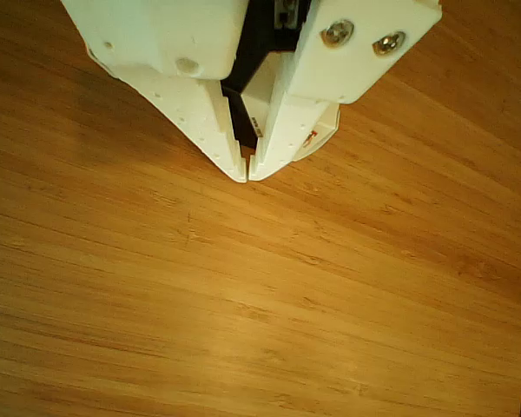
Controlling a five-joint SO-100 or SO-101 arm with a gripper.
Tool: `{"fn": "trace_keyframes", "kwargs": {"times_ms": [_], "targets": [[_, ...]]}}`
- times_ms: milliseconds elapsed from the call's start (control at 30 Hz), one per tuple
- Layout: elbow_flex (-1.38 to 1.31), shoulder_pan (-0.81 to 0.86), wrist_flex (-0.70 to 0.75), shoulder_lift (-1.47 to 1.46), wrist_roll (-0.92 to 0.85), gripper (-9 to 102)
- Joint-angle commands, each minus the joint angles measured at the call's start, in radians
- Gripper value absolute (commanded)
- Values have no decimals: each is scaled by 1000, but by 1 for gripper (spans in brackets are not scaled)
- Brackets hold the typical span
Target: Push the box on top of the target
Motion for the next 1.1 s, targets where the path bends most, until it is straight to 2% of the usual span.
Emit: {"fn": "trace_keyframes", "kwargs": {"times_ms": [0,1067], "targets": [[2,-12,8,89,9,0],[38,-31,11,101,49,0]]}}
